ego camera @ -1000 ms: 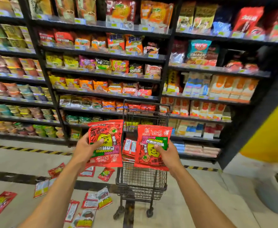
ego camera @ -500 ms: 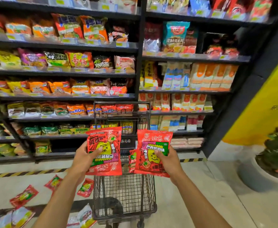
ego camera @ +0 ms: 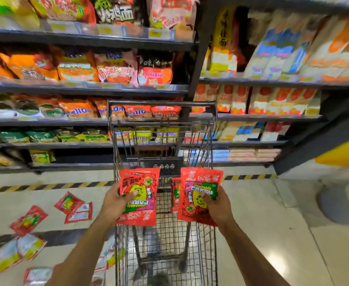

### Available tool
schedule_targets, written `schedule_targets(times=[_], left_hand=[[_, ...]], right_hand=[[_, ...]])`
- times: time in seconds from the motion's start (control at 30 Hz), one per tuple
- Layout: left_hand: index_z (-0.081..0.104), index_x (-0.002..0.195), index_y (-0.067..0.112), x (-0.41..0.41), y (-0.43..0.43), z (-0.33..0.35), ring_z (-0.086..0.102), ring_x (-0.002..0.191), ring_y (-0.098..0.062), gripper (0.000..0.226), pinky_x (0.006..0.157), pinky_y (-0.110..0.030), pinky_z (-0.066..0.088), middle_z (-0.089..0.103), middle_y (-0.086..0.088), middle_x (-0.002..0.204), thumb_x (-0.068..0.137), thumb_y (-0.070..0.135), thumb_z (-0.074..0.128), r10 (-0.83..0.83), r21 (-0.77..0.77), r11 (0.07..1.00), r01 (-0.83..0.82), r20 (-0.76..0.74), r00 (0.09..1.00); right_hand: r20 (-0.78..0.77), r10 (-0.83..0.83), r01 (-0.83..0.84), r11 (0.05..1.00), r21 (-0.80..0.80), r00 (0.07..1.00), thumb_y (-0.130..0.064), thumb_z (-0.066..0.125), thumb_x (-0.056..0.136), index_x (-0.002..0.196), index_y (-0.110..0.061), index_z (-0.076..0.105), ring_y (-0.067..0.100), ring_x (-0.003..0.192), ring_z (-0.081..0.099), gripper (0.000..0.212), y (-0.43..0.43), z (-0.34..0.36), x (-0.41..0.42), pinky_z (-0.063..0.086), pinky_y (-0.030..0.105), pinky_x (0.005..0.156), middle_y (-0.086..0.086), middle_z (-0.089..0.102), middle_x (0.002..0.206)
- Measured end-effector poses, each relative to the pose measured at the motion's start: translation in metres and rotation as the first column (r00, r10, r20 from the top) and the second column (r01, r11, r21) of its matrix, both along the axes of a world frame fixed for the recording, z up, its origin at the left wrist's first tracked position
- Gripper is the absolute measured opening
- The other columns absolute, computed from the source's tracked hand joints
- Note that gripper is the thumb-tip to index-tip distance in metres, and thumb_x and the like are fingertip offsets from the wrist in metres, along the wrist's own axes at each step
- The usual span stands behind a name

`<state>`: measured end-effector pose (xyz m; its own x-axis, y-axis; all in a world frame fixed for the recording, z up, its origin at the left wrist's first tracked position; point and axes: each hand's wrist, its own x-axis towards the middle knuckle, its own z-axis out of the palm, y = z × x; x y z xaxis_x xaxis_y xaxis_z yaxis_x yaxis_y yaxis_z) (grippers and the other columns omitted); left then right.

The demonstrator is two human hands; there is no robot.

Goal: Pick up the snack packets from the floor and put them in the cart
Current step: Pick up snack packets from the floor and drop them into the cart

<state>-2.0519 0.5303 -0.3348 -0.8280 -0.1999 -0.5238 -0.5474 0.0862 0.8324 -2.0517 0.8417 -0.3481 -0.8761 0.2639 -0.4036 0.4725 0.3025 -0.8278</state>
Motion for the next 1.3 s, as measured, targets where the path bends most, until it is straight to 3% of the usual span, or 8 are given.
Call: schedule_targets(times=[0.13, 0.23, 0.5, 0.63, 0.87, 1.07, 1.2, 1.3], left_hand=[[0.061, 0.118, 0.031, -0.031, -0.001, -0.043, 0.075, 0.073, -0.006, 0.032, 0.057, -0.023, 0.058, 0.075, 0.01, 0.094, 0.093, 0.016, 0.073, -0.042, -0.028, 0.999, 0.045, 0.101, 0.994], [0.062, 0.114, 0.037, -0.053, 0.001, -0.075, 0.076, 0.089, -0.02, 0.032, 0.08, -0.044, 0.062, 0.077, 0.007, 0.101, 0.089, 0.024, 0.077, -0.025, -0.063, 0.997, 0.034, 0.149, 0.988], [0.061, 0.114, 0.016, -0.118, 0.009, -0.181, 0.064, 0.084, -0.011, 0.023, 0.063, -0.017, 0.049, 0.066, 0.013, 0.091, 0.094, 0.012, 0.072, 0.084, -0.224, 0.974, -0.023, 0.266, 0.96], [0.065, 0.116, 0.016, -0.132, 0.004, -0.241, 0.068, 0.11, -0.034, 0.032, 0.099, -0.05, 0.054, 0.074, -0.014, 0.115, 0.087, 0.018, 0.08, 0.089, -0.358, 0.934, 0.021, 0.289, 0.953], [0.06, 0.128, 0.006, -0.144, 0.009, -0.284, 0.065, 0.112, -0.042, 0.034, 0.083, -0.039, 0.046, 0.072, -0.019, 0.117, 0.096, 0.013, 0.068, 0.106, -0.488, 0.868, 0.086, 0.352, 0.93], [0.042, 0.136, -0.001, -0.135, 0.015, -0.293, 0.056, 0.116, -0.048, 0.052, 0.093, -0.054, 0.048, 0.058, -0.029, 0.124, 0.087, -0.001, 0.06, 0.075, -0.666, 0.739, 0.102, 0.232, 0.97], [0.033, 0.148, 0.006, -0.124, 0.017, -0.284, 0.048, 0.126, -0.043, 0.087, 0.103, -0.055, 0.049, 0.042, -0.022, 0.139, 0.072, 0.002, 0.076, -0.141, -0.73, 0.609, 0.31, 0.285, 0.948], [0.036, 0.147, 0.01, -0.118, 0.014, -0.264, 0.043, 0.134, -0.04, 0.086, 0.108, -0.055, 0.047, 0.041, -0.019, 0.147, 0.075, 0.024, 0.079, -0.316, -0.751, 0.437, 0.495, 0.387, 0.866]], right_hand=[[0.106, -0.033, 0.03, 0.999, 0.032, 0.994, -0.018, 0.072, 0.095, 0.126, -0.019, 0.061, 0.023, 0.103, 0.071, 0.032, -0.002, -0.041, -0.032, 0.057, 0.04, 0.09, 0.0, 0.074, 0.116], [0.143, -0.014, 0.004, 0.998, 0.068, 0.99, -0.016, 0.071, 0.097, 0.129, -0.016, 0.06, 0.022, 0.098, 0.068, 0.034, -0.002, -0.071, -0.056, 0.052, 0.025, 0.075, 0.003, 0.072, 0.113], [0.246, 0.072, -0.125, 0.97, 0.209, 0.967, -0.018, 0.066, 0.1, 0.127, -0.015, 0.057, 0.032, 0.09, 0.071, 0.028, -0.006, -0.186, -0.121, 0.057, 0.04, 0.076, 0.009, 0.075, 0.11], [0.316, 0.116, -0.21, 0.935, 0.285, 0.942, -0.018, 0.066, 0.099, 0.128, -0.007, 0.056, 0.038, 0.104, 0.069, 0.033, -0.007, -0.237, -0.145, 0.048, 0.037, 0.077, 0.018, 0.072, 0.117], [0.435, 0.059, -0.249, 0.884, 0.395, 0.899, -0.02, 0.055, 0.102, 0.126, -0.011, 0.049, 0.038, 0.107, 0.067, 0.026, -0.008, -0.289, -0.155, 0.042, 0.036, 0.076, 0.016, 0.07, 0.117], [0.292, 0.265, -0.394, 0.621, 0.678, 0.919, -0.004, 0.062, 0.094, 0.161, -0.009, 0.007, 0.041, 0.143, 0.039, 0.087, -0.019, -0.305, -0.134, 0.039, 0.049, 0.116, 0.024, 0.039, 0.153], [0.317, 0.381, -0.476, 0.465, 0.746, 0.869, -0.006, 0.078, 0.083, 0.16, -0.006, 0.019, 0.04, 0.153, 0.021, 0.098, -0.018, -0.294, -0.128, 0.019, 0.046, 0.126, 0.024, 0.023, 0.164], [0.245, 0.467, -0.488, 0.522, 0.699, 0.85, -0.012, 0.075, 0.087, 0.158, -0.011, 0.03, 0.038, 0.148, 0.029, 0.084, -0.011, -0.271, -0.123, 0.034, 0.051, 0.122, 0.02, 0.031, 0.16]])
